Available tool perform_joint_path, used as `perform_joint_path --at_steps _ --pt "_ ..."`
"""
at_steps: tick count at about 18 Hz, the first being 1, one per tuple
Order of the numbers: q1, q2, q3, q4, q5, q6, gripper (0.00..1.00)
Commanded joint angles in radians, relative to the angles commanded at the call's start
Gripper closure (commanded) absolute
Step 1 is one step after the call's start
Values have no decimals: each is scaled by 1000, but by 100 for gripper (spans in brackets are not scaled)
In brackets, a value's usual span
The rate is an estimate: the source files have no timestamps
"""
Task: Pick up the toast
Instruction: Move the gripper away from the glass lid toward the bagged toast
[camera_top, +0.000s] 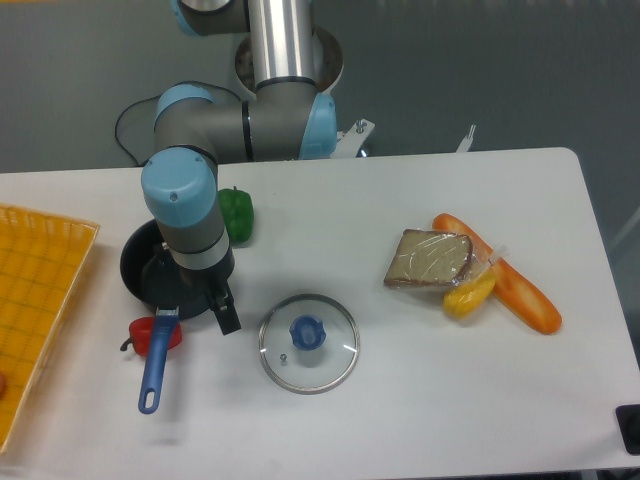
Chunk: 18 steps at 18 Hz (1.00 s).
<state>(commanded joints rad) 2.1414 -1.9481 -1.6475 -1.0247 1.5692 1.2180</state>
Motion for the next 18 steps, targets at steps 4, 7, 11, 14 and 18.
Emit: perform_joint_path --at_steps 4,7,11,14,18 --pt "18 -2 3 -2 40 35 0" --pt "61 0 -3 -6 48 124 0" --pt "138 2 -11 -11 45 247 0" --pt "195 -15 -11 -11 45 365 0" --pt "247 -8 -24 -14 48 452 0"
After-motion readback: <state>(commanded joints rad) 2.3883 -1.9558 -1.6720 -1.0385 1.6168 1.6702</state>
